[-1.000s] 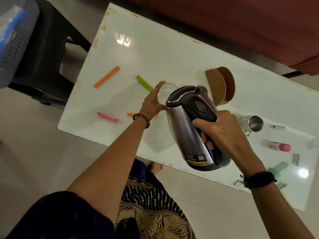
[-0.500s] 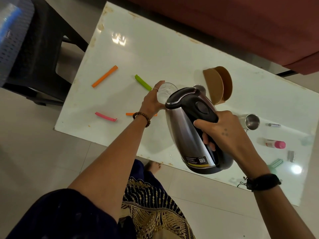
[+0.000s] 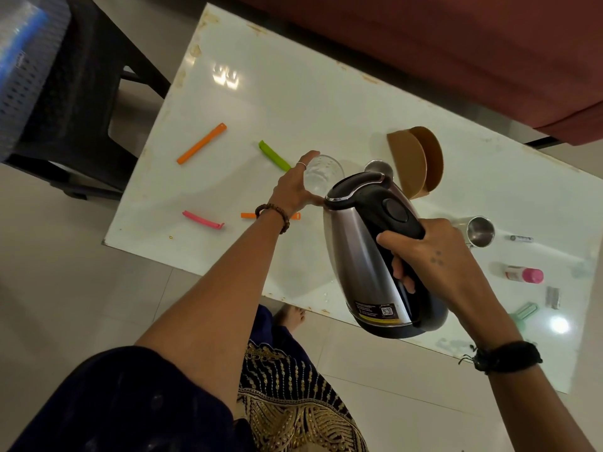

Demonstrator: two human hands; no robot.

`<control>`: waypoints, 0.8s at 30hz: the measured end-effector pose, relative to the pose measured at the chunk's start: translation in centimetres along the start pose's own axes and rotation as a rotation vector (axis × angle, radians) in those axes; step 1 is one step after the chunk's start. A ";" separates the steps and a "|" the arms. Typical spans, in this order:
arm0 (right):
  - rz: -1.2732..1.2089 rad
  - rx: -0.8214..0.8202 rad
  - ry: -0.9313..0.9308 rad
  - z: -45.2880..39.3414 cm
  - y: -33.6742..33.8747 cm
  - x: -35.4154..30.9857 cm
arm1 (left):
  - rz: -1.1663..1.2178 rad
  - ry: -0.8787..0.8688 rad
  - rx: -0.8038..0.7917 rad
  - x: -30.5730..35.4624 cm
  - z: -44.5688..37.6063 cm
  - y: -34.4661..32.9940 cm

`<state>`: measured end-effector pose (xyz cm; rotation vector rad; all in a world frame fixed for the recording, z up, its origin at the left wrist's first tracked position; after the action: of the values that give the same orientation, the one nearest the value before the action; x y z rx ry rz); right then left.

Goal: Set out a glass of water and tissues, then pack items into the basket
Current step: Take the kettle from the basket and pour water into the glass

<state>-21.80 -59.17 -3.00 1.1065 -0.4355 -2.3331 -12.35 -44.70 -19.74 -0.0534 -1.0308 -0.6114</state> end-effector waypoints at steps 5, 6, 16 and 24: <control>0.012 -0.004 -0.015 -0.2 -0.1 -0.2 | -0.006 -0.003 0.002 -0.1 -0.1 -0.1; 0.009 -0.003 -0.023 -0.3 -0.2 -0.2 | -0.007 -0.003 0.000 -0.2 -0.1 -0.1; 0.007 -0.003 -0.063 -0.6 -0.5 -1.3 | -0.008 -0.014 0.008 -0.1 0.0 0.0; 0.003 -0.001 -0.073 -0.5 -0.4 -1.2 | -0.021 -0.010 0.003 -0.3 -0.2 -0.1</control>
<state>-20.84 -58.19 -2.74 1.0221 -0.4624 -2.3764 -12.31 -44.68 -20.11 -0.0426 -1.0433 -0.6292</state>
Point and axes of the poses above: each hand's wrist, its own z-axis away from the middle knuckle, its own y-axis out of the back of the hand, x = y × z, the point moved 8 cm from there along -z, towards the middle knuckle, and after that the axes turned 4 degrees about -x, right-handed, at the moved point
